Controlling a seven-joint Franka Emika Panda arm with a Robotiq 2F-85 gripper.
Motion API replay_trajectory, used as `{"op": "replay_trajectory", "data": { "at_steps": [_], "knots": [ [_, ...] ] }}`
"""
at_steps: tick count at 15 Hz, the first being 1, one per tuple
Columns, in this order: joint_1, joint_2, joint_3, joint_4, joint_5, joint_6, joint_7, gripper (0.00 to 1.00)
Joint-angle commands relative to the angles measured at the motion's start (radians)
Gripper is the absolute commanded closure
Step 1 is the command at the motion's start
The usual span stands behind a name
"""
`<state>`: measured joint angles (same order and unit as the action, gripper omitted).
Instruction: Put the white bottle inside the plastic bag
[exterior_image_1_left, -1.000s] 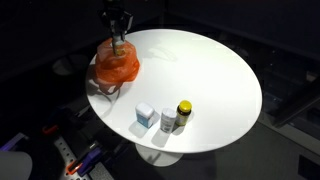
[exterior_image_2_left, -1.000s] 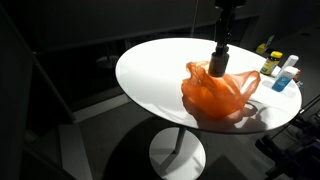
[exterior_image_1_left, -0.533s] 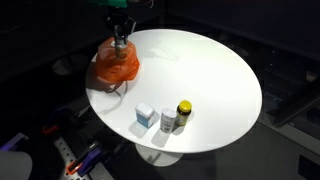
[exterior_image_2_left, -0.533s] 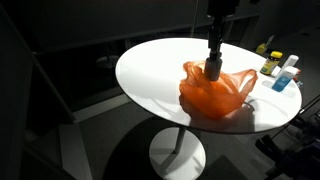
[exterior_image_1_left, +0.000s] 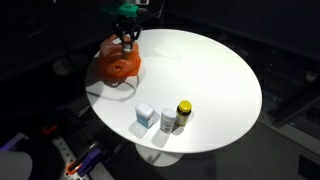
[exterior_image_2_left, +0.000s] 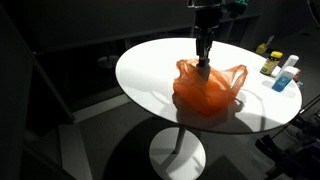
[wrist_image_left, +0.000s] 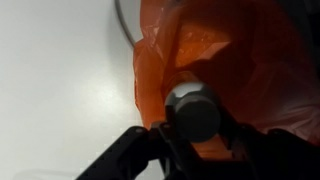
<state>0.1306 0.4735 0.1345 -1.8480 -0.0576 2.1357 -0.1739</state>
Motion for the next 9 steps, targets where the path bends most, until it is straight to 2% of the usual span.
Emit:
{"op": "replay_trajectory", "data": {
  "at_steps": [1, 9],
  "knots": [
    [-0.009, 0.036, -0.002, 0.055, -0.005, -0.010, -0.032, 0.81],
    [-0.002, 0.009, -0.030, -0.025, -0.055, 0.110, -0.001, 0.81]
  ]
}}
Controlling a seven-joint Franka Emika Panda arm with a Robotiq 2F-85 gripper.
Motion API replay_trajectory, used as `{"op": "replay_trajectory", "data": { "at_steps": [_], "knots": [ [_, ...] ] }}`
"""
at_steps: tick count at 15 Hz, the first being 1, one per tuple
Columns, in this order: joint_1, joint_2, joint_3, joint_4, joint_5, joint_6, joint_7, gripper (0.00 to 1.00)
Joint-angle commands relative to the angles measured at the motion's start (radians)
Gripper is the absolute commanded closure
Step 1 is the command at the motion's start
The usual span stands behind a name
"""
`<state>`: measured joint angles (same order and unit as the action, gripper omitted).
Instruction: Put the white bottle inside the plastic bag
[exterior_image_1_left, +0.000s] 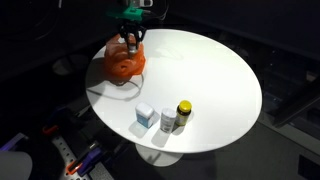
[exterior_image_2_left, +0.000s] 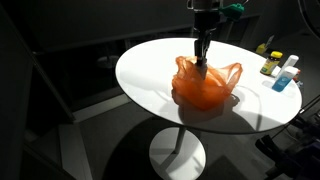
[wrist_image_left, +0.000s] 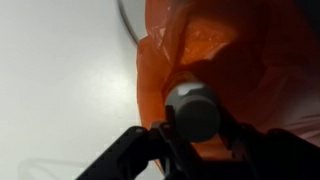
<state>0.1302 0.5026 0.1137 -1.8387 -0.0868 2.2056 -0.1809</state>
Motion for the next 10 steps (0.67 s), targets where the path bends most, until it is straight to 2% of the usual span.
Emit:
{"op": "replay_trajectory", "data": {
  "at_steps": [1, 8, 9, 10],
  "knots": [
    [-0.003, -0.021, -0.012, -0.042, -0.028, 0.051, 0.007, 0.81],
    [-0.031, -0.032, -0.047, -0.085, -0.012, 0.106, 0.013, 0.81],
    [-0.037, -0.035, -0.049, -0.085, -0.010, 0.101, 0.011, 0.31],
    [-0.043, -0.042, -0.050, -0.089, -0.007, 0.097, 0.011, 0.30]
  ]
}}
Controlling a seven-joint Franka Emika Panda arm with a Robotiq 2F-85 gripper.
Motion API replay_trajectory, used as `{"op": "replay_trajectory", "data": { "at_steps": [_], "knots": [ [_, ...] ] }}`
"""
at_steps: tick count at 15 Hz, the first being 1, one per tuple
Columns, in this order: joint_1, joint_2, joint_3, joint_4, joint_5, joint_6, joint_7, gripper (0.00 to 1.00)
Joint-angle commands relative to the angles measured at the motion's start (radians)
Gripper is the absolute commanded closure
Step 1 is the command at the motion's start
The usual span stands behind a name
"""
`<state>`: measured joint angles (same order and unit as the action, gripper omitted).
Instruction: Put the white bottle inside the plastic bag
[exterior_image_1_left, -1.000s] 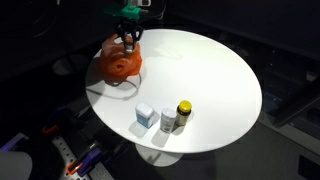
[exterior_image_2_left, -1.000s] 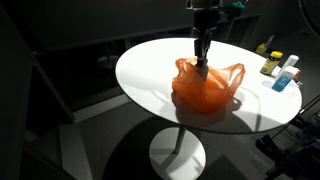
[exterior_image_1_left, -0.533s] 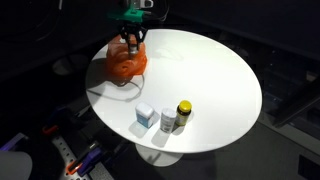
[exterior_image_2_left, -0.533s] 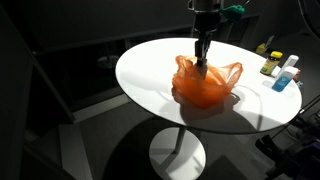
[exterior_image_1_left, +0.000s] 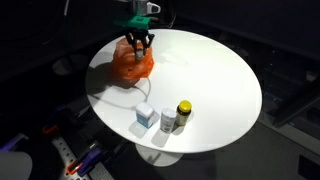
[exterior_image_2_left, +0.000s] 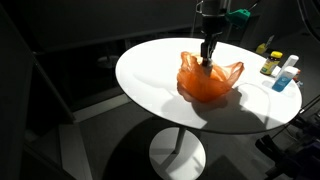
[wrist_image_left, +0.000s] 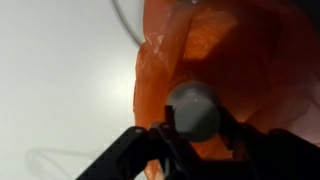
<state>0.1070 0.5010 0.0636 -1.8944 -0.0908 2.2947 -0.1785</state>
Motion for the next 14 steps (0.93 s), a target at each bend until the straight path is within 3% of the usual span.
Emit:
{"op": "replay_trajectory", "data": {
  "at_steps": [1, 4, 14],
  "knots": [
    [-0.025, -0.051, -0.002, -0.036, -0.001, -0.006, 0.014, 0.23],
    [-0.042, -0.099, -0.006, -0.035, 0.013, -0.098, 0.029, 0.02],
    [-0.093, -0.274, -0.046, -0.012, 0.099, -0.533, 0.159, 0.00]
  ]
}}
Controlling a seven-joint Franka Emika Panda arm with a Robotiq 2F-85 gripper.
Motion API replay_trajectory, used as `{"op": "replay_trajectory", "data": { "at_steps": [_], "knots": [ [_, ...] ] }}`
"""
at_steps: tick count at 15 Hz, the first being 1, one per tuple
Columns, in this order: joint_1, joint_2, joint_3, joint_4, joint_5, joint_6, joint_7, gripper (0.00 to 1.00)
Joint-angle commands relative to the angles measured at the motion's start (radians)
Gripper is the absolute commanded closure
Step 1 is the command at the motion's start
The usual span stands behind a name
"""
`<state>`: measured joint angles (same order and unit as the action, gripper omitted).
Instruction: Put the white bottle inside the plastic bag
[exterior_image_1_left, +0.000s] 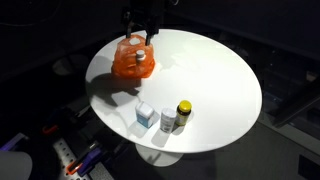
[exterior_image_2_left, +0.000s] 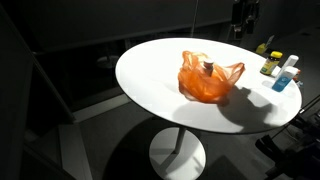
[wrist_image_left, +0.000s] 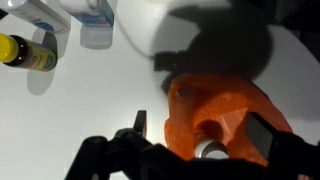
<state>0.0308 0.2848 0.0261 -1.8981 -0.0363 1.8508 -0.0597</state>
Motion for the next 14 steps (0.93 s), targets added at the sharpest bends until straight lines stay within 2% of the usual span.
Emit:
{"op": "replay_trajectory", "data": {
  "at_steps": [1, 9, 14],
  "knots": [
    [-0.021, -0.086, -0.014, -0.024, 0.055, -0.102, 0.054, 0.00],
    [-0.026, -0.298, -0.039, -0.160, 0.051, -0.054, 0.214, 0.00],
    [-0.031, -0.297, -0.037, -0.144, 0.044, -0.080, 0.206, 0.00]
  ]
}}
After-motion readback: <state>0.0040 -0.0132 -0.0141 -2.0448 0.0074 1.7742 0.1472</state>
